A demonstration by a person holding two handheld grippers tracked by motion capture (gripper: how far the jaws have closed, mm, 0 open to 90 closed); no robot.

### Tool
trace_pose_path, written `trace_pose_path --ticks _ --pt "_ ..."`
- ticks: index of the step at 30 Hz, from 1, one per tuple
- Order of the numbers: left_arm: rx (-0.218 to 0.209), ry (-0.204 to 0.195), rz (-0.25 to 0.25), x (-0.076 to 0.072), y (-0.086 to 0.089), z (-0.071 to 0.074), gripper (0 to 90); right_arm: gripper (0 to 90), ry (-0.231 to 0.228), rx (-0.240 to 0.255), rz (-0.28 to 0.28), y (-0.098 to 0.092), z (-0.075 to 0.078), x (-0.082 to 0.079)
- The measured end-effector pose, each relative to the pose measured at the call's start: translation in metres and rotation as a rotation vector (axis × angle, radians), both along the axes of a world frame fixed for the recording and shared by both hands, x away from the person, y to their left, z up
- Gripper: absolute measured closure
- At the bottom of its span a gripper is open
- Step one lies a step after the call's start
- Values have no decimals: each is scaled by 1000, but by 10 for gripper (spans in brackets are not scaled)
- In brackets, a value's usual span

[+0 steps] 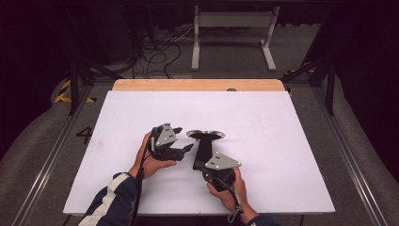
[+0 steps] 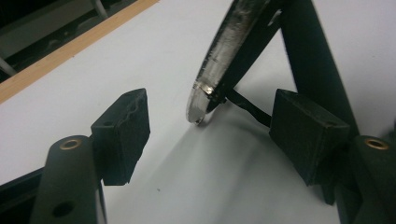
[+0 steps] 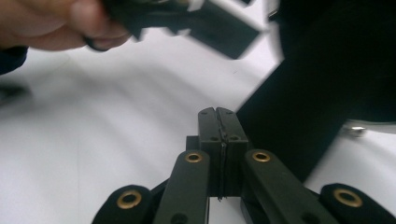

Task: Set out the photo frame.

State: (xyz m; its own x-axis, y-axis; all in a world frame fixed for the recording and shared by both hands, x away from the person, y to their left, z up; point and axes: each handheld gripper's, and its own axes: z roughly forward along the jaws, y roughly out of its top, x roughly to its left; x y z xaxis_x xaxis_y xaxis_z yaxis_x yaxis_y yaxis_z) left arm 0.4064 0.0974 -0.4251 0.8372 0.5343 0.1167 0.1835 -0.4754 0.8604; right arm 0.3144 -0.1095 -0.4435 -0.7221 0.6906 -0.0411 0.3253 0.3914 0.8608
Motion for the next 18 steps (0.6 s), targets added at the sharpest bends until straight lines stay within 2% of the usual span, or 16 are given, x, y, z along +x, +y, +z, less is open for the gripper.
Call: trace_pose_path --ticks 1,2,4,5,7,9,11,13,16,18 --pt "-4 13 -4 4 -2 -1 346 900 0 -21 2 7 -4 0" --pt "-1 11 -7 7 -4 -3 345 900 3 -31 2 11 -7 0" --pt "37 4 -22 11 -8 -6 404 900 -1 -48 -3 17 -10 0" --pt "32 20 -28 13 -10 -7 410 900 -3 -55 -8 19 -10 0" --pt "41 23 -33 14 -13 -9 424 900 -14 -66 -9 24 -11 0" --pt "41 31 -42 15 -15 -10 484 900 -22 -79 -12 29 -13 0" --pt "51 24 -43 16 -18 -11 530 900 -26 -97 -14 32 -15 0" --pt "55 16 -45 16 -19 -11 558 900 -28 -95 -14 33 -15 1" --pt "62 2 -31 17 -19 -11 619 896 -47 -100 -25 35 -13 2" --pt "73 -4 -39 18 -19 -11 646 893 -67 -120 -32 37 -12 3"
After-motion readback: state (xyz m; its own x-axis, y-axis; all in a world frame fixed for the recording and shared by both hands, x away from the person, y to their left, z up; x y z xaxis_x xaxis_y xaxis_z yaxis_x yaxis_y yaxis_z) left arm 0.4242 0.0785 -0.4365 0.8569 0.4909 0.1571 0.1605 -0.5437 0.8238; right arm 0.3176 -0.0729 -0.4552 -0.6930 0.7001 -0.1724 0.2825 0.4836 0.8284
